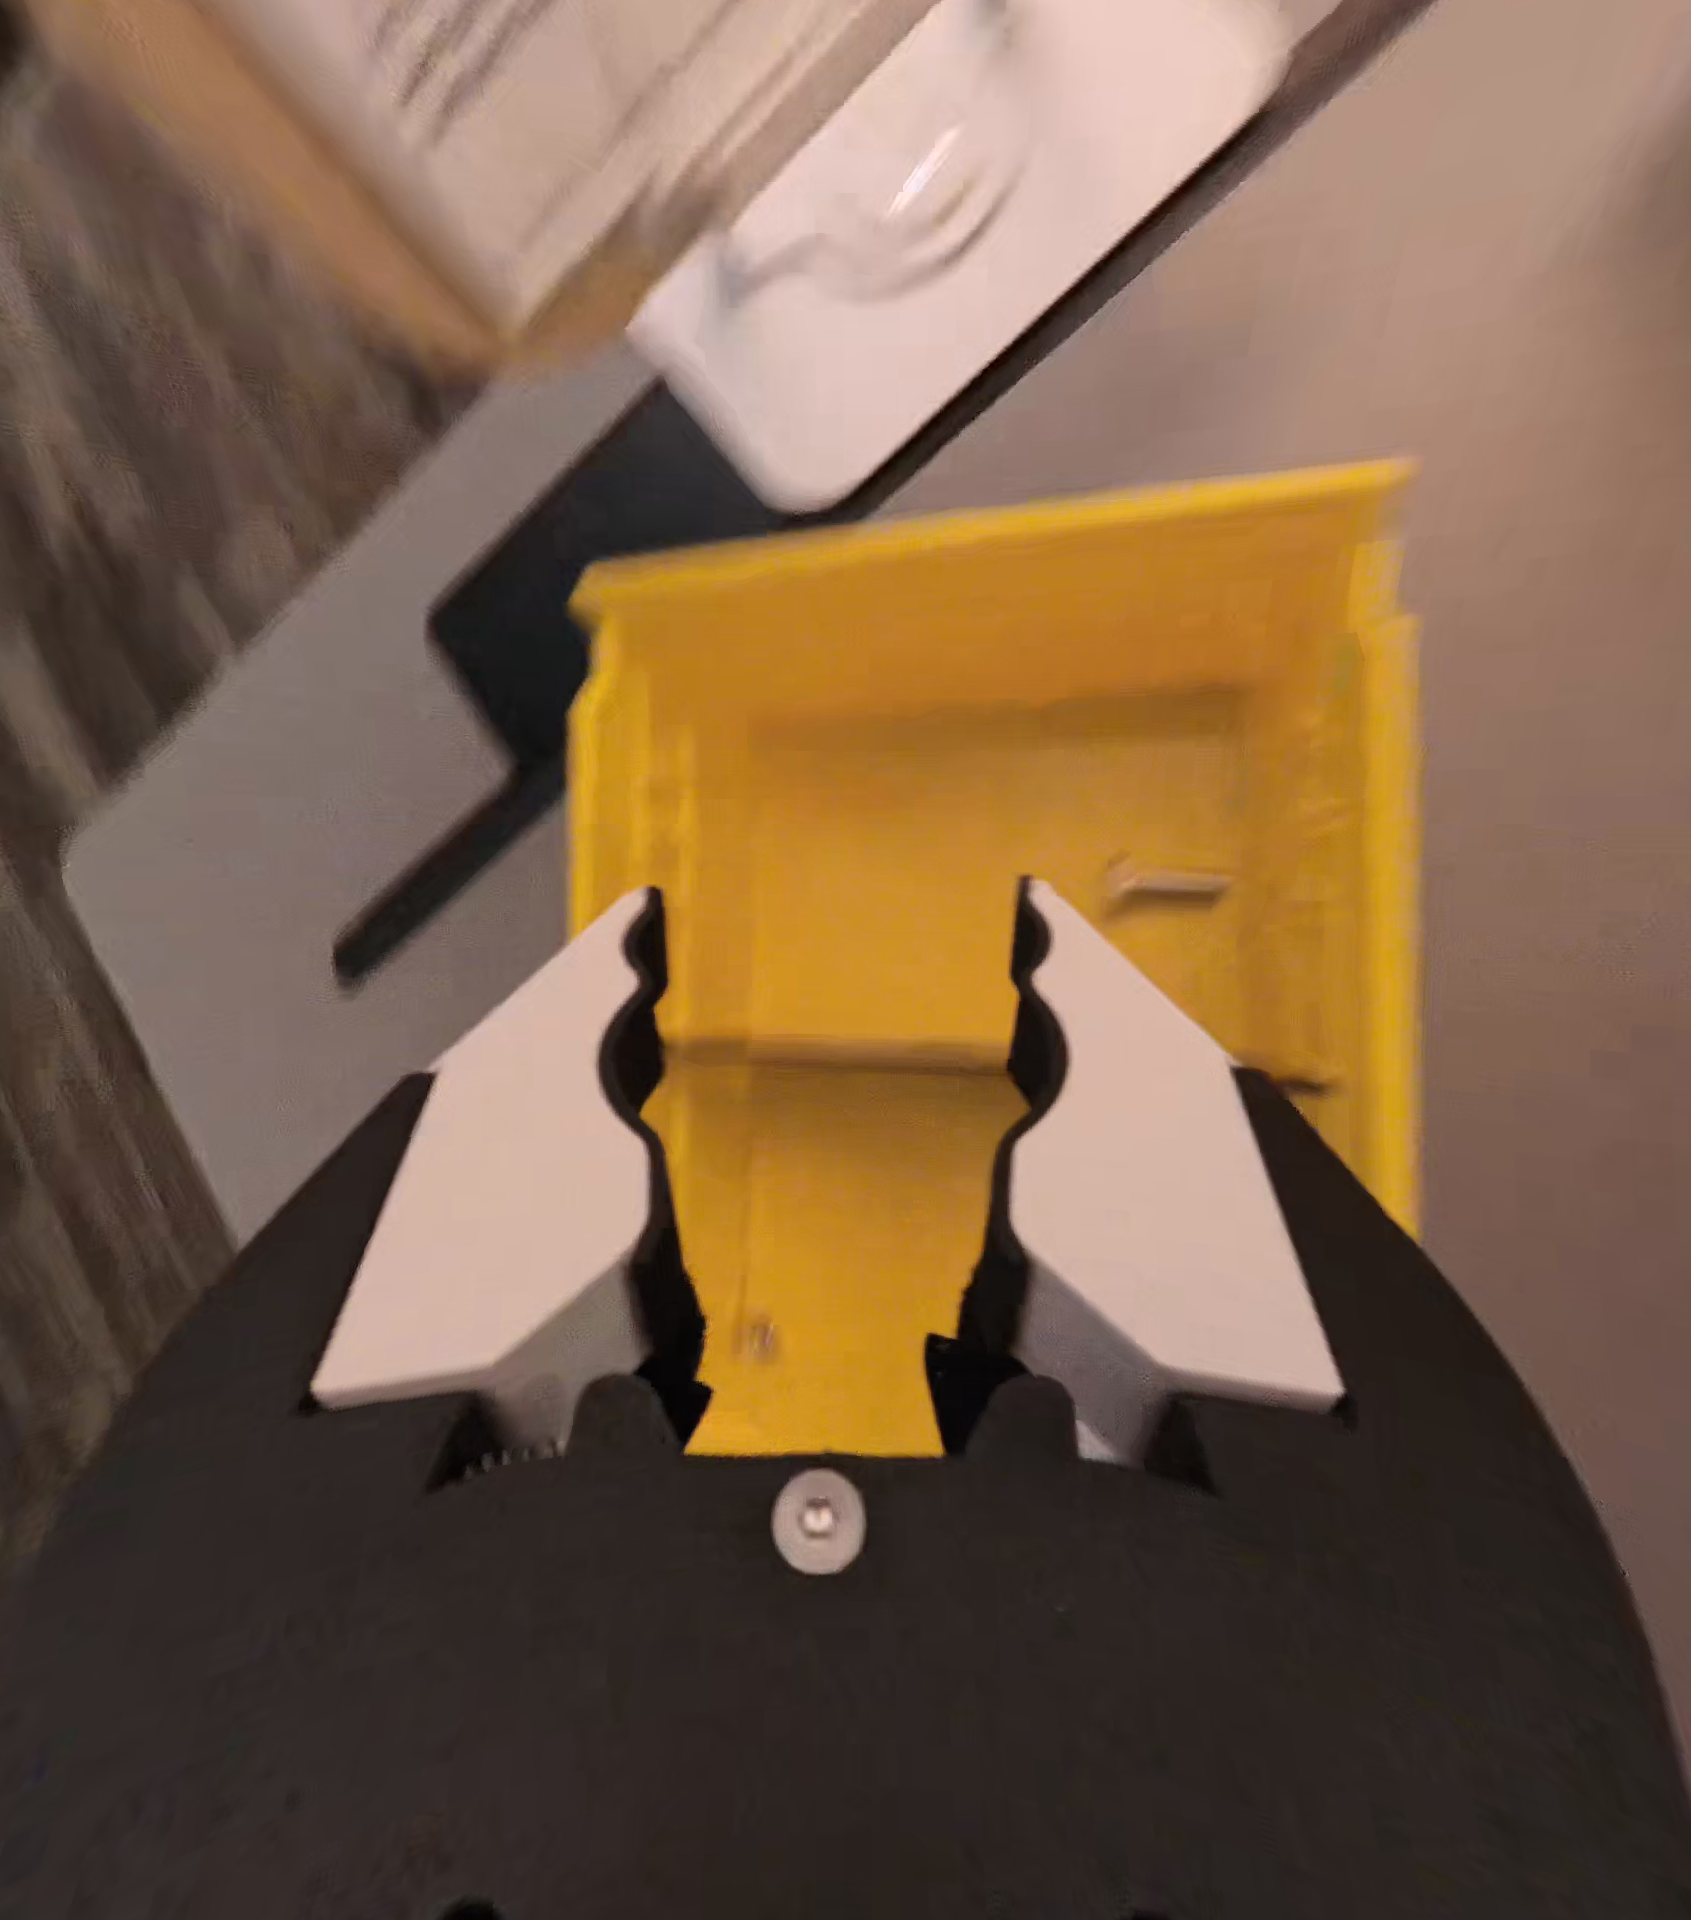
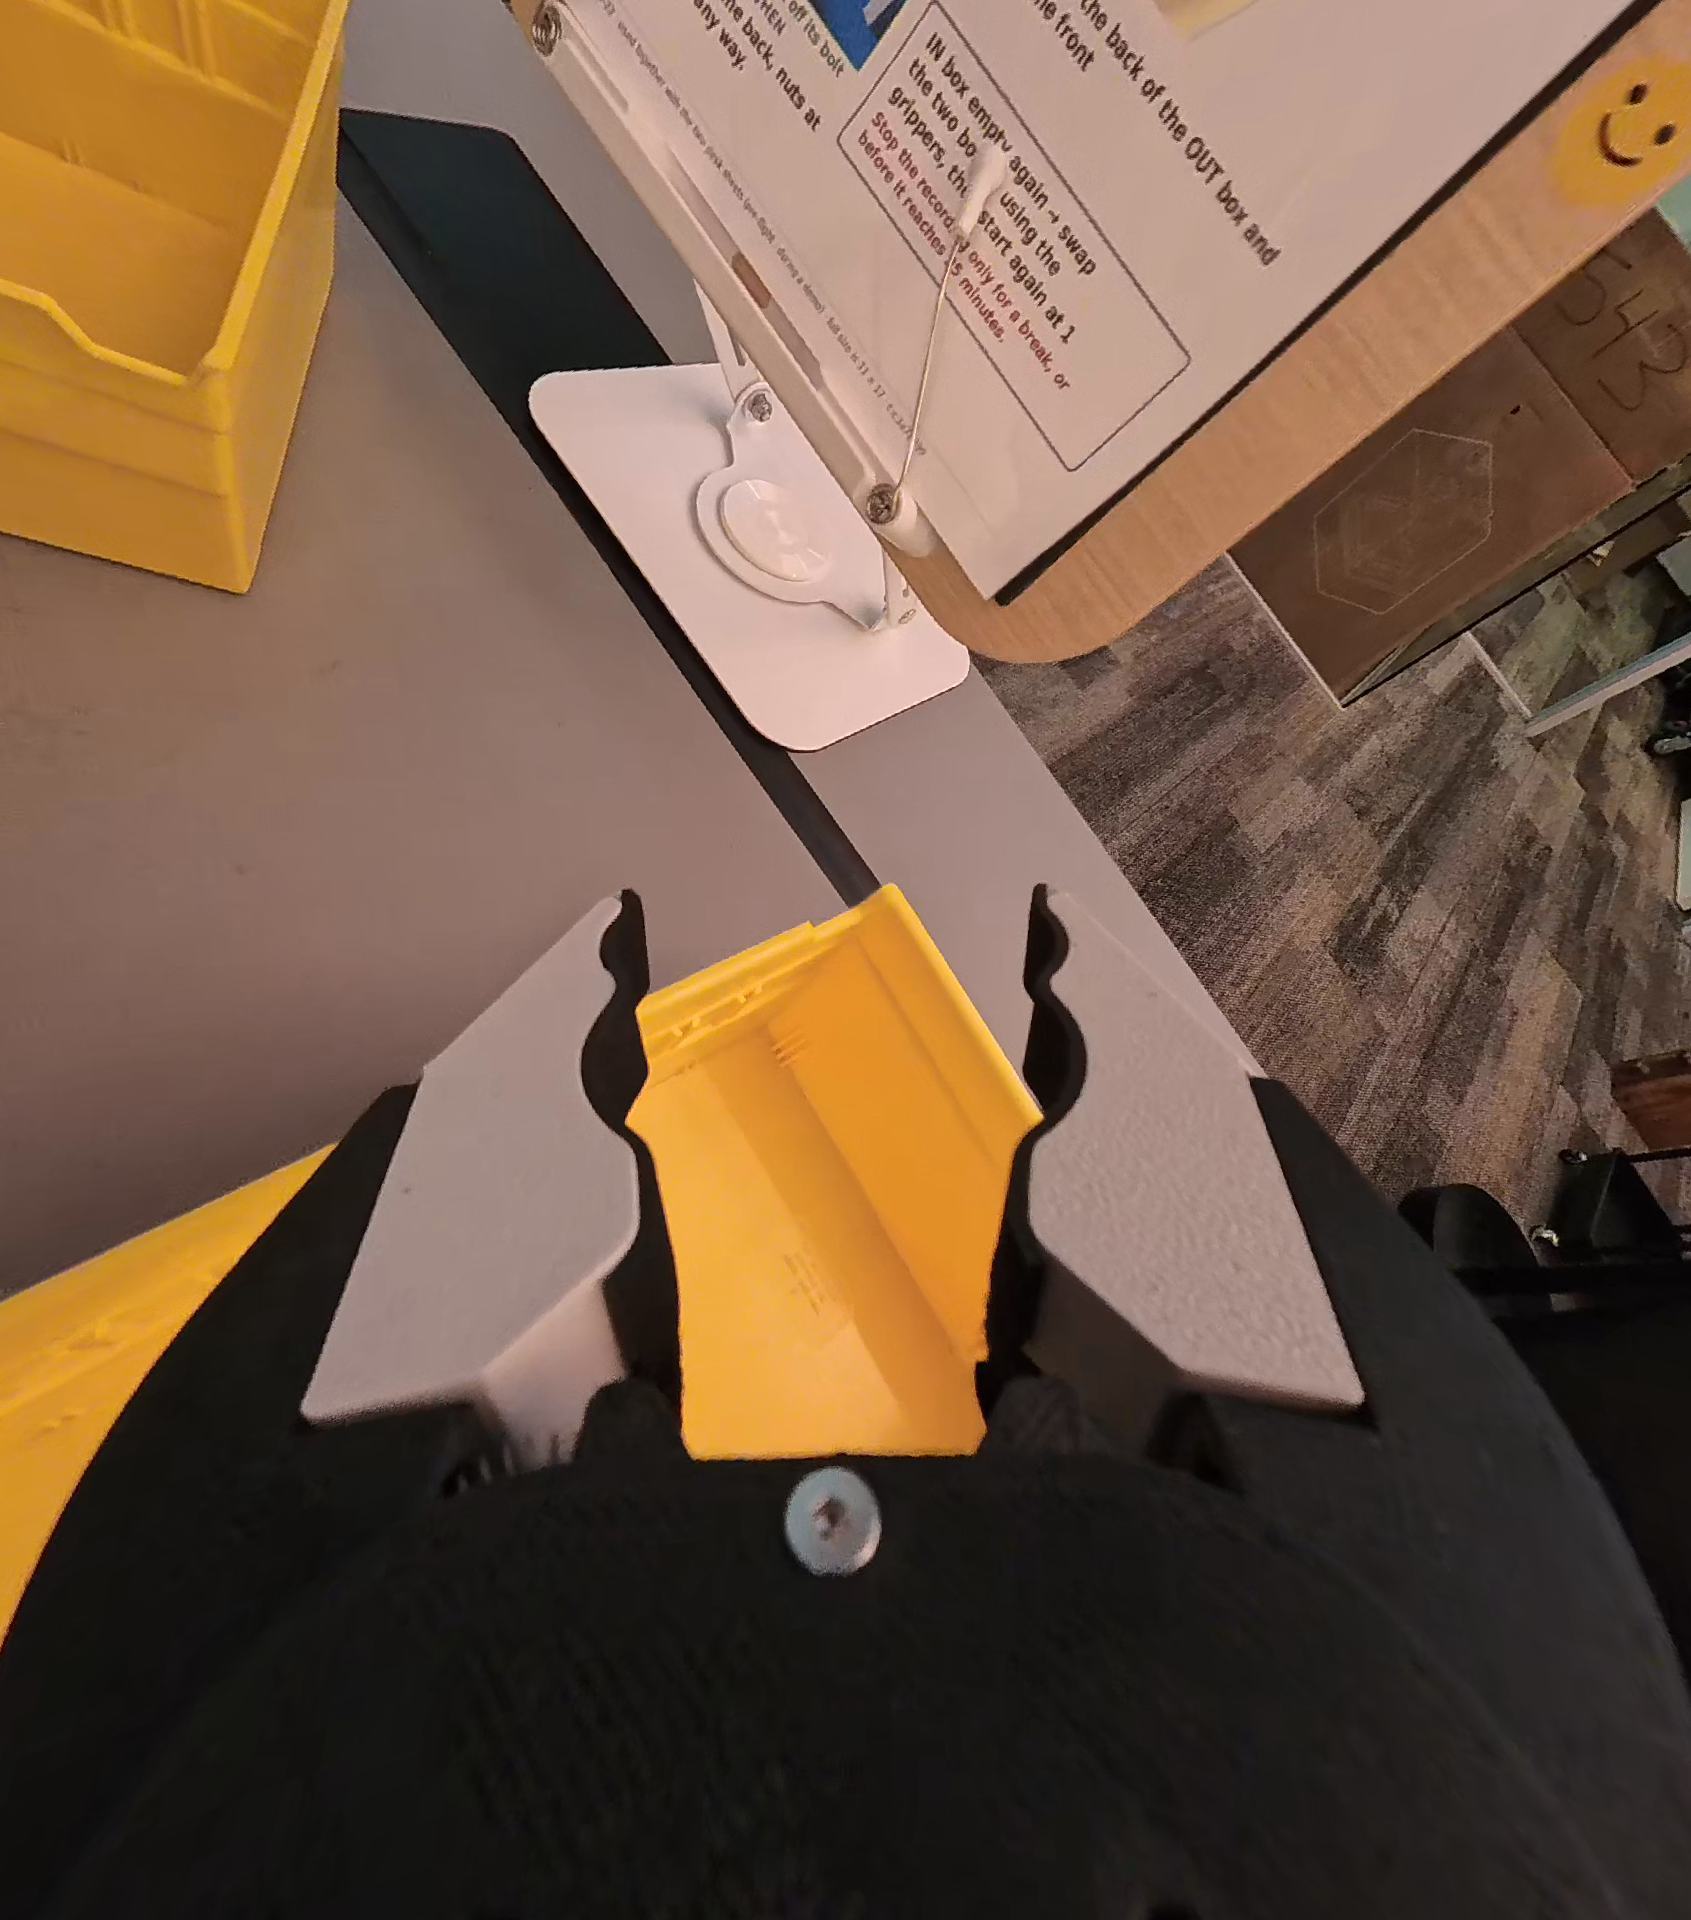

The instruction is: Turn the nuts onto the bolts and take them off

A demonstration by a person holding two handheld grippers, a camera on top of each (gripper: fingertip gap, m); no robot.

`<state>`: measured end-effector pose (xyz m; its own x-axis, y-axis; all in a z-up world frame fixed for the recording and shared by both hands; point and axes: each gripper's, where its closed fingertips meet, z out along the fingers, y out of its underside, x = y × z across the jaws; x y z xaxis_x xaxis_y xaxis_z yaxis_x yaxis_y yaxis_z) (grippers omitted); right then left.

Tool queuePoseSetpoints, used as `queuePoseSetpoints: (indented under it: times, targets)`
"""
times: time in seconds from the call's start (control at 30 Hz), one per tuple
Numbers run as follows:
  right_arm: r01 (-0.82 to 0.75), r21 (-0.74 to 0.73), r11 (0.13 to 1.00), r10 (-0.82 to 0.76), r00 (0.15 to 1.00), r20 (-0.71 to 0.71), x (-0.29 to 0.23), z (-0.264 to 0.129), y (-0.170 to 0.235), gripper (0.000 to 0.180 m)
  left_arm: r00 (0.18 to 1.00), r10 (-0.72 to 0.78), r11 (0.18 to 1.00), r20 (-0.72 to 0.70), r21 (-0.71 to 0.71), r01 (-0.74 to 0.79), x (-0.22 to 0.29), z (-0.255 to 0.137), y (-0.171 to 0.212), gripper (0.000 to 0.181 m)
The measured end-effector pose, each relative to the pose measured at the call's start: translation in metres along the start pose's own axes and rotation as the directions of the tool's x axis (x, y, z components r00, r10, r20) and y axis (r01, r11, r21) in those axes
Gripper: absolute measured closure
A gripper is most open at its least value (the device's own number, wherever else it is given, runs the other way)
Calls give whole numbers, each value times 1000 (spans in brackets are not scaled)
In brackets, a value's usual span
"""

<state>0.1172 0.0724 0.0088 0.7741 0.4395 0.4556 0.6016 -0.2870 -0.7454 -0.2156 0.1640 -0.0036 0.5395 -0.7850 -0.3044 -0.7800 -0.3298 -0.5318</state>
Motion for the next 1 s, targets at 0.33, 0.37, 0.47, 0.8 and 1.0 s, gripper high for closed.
queuePoseSetpoints:
  times: [0.33, 0.37, 0.47, 0.8, 1.0]
  targets:
    - [8, -25, 1000, -8, 1000, 2, -2, 4, 4, 106, 896, -431, 865, -104, -332, 377, -78, 35, 129, 130]
    - [8, -26, 1000, -8, 1000, 2, -2, 3, 4, 106, 897, -427, 858, -114, -364, 362, -75, 39, 133, 129]
    - [9, -28, 1000, -8, 1000, 3, -2, 3, 5, 106, 909, -409, 841, -86, -423, 338, -74, 50, 141, 157]
    - [16, -53, 998, -16, 1000, -3, -1, 4, 10, 106, 744, -666, 677, -62, -468, 567, -86, 46, 164, 165]
    - [19, -62, 998, -20, 1000, -6, 0, 4, 11, 106, 698, -705, 571, 122, -486, 662, -112, 20, 214, 178]
